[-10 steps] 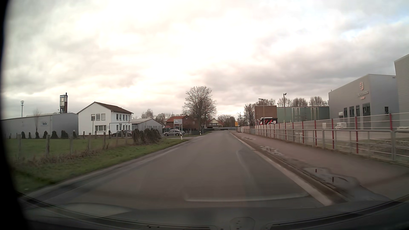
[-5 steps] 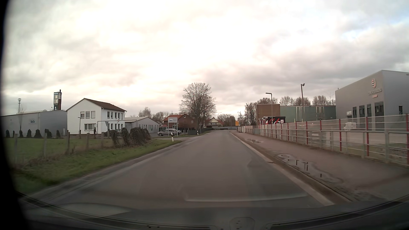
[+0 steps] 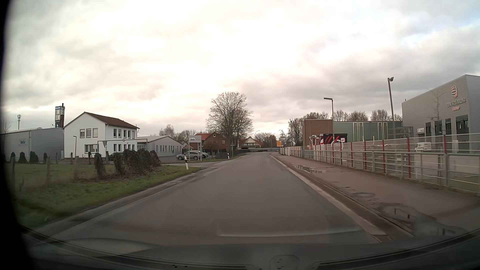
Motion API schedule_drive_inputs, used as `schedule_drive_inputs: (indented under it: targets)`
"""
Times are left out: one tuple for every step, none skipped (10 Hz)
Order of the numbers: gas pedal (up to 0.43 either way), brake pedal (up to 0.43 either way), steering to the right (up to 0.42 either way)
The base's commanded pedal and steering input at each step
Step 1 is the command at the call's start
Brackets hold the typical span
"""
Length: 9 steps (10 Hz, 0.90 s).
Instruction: Follow the waypoints while adhering to traffic rules and regulations
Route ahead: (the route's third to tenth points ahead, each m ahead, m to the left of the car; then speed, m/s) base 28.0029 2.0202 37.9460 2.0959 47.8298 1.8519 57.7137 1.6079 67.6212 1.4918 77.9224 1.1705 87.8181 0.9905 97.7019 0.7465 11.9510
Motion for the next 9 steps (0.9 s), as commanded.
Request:
schedule_drive_inputs:
  targets:
    - [0.157,0.000,0.001]
    - [0.157,0.000,0.001]
    - [0.157,0.000,0.001]
    - [0.157,0.000,0.001]
    - [0.157,0.000,0.001]
    - [0.169,0.000,0.001]
    - [0.177,0.000,0.001]
    - [0.177,0.000,0.001]
    - [0.177,0.000,0.001]
